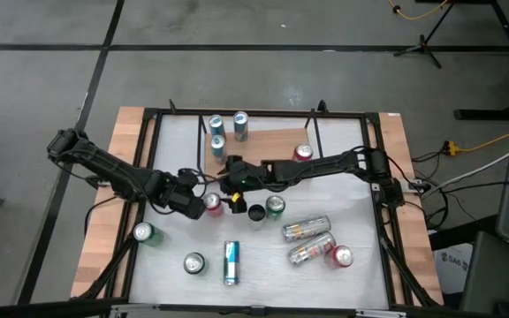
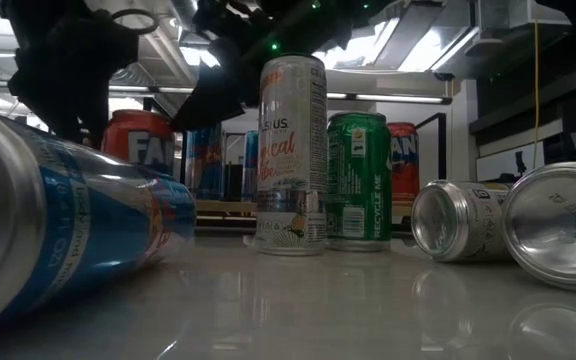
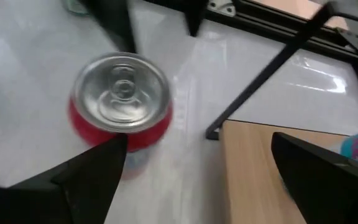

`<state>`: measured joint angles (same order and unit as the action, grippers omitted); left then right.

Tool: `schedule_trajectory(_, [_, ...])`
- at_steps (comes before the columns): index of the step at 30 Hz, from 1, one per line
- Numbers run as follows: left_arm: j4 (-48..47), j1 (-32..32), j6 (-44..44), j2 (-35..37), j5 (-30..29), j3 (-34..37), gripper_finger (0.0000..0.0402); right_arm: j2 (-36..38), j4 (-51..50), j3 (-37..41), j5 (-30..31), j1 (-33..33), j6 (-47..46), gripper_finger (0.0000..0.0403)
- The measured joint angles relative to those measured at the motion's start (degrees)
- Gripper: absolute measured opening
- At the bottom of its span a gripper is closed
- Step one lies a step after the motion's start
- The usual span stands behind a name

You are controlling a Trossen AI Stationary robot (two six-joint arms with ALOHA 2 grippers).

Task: Sort soda cans
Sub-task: Put the orange soda can on the shelf and align with the other orange soda can

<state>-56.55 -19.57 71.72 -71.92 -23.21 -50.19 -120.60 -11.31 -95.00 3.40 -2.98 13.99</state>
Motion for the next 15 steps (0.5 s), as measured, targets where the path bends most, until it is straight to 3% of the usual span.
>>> schedule_trajectory(5, [0.9, 1.4, 0.2, 0.0, -3.7, -0.1, 0.0335, 0.0, 0.5, 0.0, -4.2, -0.2, -0.2, 0.0397])
schedule_trajectory(15, [-2.8, 1.7, -1.5, 0.0, -0.8, -0.1, 0.0335, 1.0, -0.4, 0.1, -3.9, 0.0, -0.2, 0.0397])
